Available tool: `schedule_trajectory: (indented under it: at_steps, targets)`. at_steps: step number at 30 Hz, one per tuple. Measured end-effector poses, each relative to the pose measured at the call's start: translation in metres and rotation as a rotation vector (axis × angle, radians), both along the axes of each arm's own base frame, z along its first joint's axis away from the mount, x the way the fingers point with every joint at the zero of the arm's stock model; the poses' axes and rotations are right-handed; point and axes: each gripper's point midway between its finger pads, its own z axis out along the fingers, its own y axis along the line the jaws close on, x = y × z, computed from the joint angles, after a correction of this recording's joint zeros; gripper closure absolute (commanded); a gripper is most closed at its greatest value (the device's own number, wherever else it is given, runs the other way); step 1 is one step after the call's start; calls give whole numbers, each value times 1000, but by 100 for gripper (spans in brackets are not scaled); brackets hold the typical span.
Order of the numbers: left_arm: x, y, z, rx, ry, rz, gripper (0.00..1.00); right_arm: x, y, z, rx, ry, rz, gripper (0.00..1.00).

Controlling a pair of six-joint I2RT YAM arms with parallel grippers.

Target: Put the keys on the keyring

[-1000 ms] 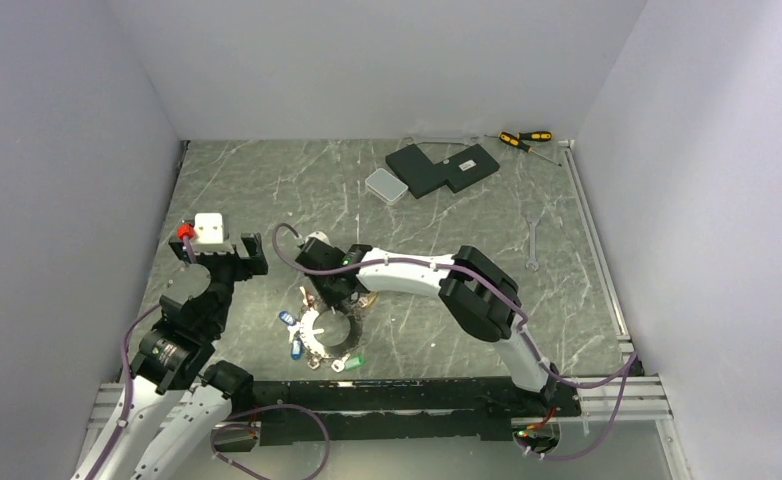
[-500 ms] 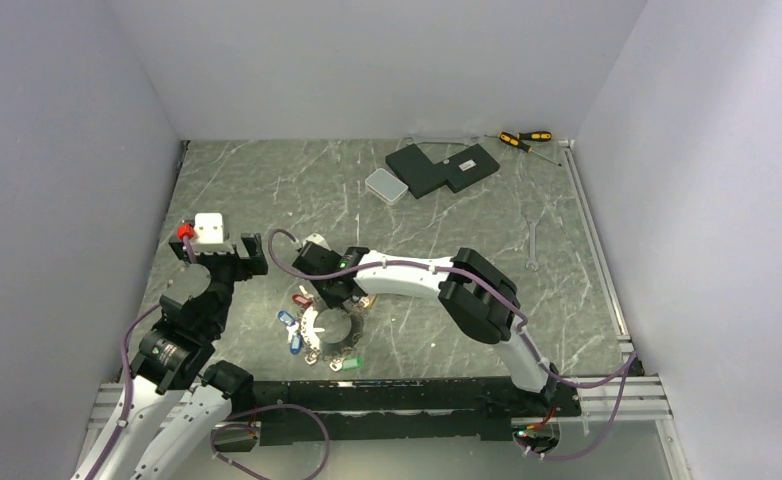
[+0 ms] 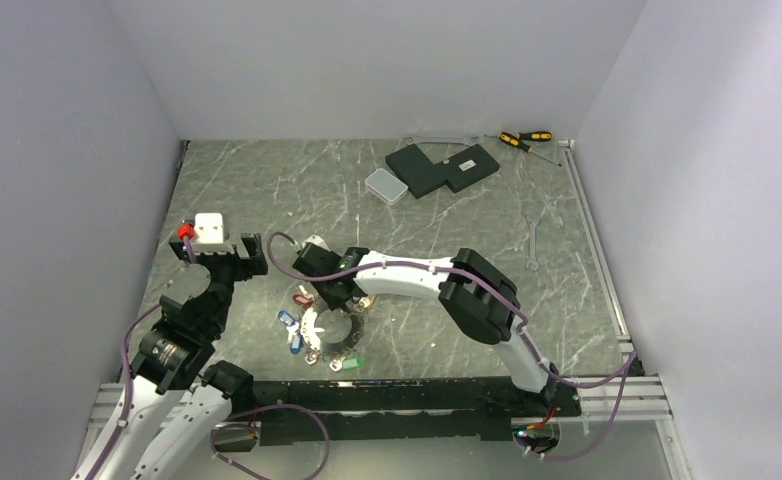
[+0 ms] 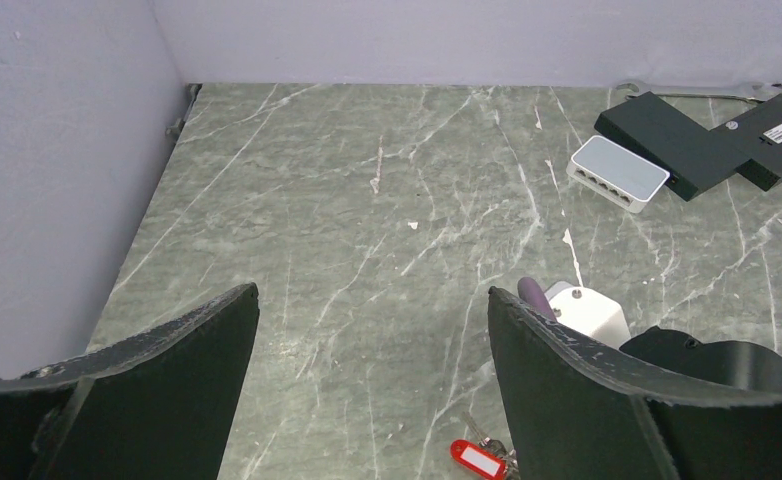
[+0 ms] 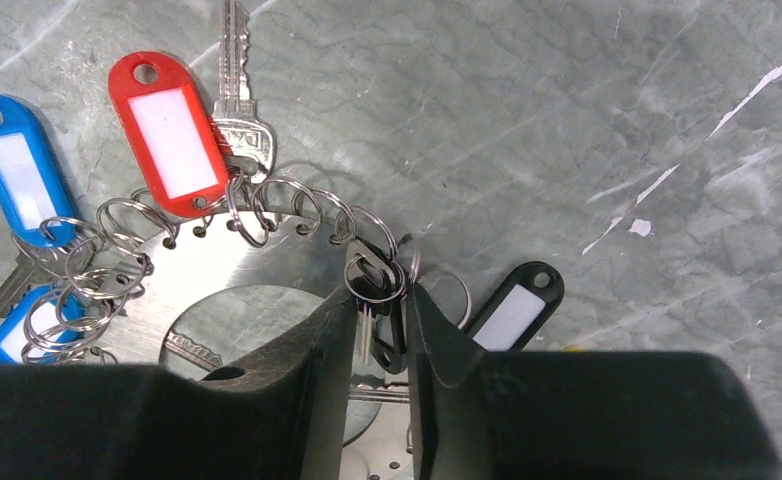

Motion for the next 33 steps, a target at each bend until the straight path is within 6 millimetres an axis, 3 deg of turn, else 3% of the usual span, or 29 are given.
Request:
schedule_trajectory:
  at_steps: [4, 10, 15, 21, 26, 33]
  targets:
    - [0, 0, 0, 0, 0, 0, 12, -1, 0, 1, -5, -3, 14, 86]
    - [0, 0, 0, 2, 0, -3, 12, -3, 4, 4, -2, -8, 22, 85]
    - [0, 0, 0, 2, 0, -3, 12, -4, 2, 5, -21, -21, 44, 100]
    - [0, 0, 0, 6, -2, -4, 12, -2, -2, 17, -44, -50, 102, 100]
    - [-2, 0, 2, 12, -9, -12, 12, -1, -6, 46, -40, -88, 167, 100]
    - [-6, -7, 8, 5, -34, -67, 14, -1, -13, 120, 71, -161, 295, 100]
